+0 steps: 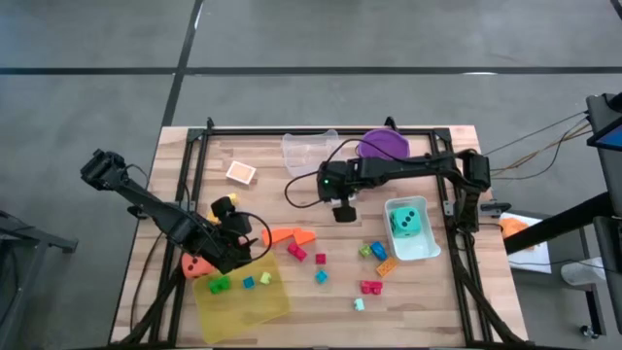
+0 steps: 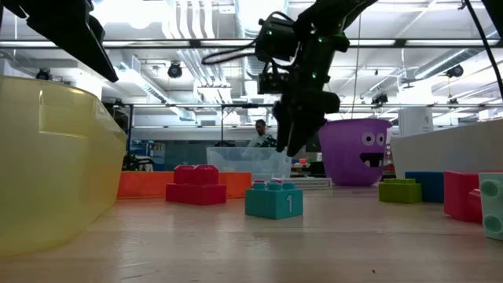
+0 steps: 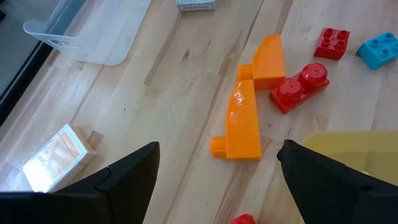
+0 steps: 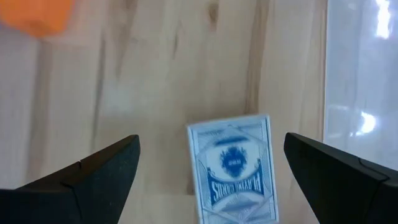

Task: Pick & Place Toys
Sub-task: Put the blue deck of cards into the transparent bin

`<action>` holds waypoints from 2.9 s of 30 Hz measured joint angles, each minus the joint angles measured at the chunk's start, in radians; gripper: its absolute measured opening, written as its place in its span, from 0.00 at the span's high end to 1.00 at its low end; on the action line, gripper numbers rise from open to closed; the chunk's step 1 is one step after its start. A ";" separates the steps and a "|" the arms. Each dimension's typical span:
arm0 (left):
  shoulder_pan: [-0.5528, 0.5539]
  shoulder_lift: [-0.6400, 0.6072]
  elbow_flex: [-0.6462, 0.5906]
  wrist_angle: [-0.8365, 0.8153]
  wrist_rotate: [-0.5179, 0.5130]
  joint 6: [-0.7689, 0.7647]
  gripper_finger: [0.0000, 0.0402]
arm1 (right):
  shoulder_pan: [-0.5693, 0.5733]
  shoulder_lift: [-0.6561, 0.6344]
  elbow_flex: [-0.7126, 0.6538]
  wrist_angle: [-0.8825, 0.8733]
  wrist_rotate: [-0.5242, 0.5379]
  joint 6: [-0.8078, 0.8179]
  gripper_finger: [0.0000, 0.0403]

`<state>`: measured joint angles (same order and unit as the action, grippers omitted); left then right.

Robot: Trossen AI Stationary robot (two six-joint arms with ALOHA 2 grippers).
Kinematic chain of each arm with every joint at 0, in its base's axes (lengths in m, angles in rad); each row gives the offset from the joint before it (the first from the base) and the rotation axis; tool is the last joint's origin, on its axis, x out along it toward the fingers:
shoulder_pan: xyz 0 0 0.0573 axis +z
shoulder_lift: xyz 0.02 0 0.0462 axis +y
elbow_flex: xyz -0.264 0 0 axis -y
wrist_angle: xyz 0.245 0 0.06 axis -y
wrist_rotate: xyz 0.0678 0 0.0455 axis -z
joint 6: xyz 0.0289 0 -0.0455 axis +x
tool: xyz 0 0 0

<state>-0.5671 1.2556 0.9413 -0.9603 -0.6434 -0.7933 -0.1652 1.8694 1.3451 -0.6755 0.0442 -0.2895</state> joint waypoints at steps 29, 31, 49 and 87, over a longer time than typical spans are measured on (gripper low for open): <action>0.000 0.000 0.000 0.017 0.014 0.001 0.19 | -0.059 0.066 -0.056 0.073 0.016 0.025 0.03; -0.001 0.000 0.000 0.017 0.016 0.001 0.19 | -0.051 0.098 -0.027 0.062 0.087 0.039 0.03; -0.001 0.000 0.000 0.021 0.016 0.012 0.19 | -0.075 0.193 0.038 -0.044 -0.087 0.106 0.10; -0.002 0.000 -0.016 0.021 0.070 0.008 0.19 | -0.009 0.080 0.274 -0.235 -0.101 0.224 0.24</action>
<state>-0.5686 1.2560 0.9256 -0.9394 -0.5731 -0.7854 -0.1742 1.9493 1.6194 -0.9105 -0.0564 -0.0657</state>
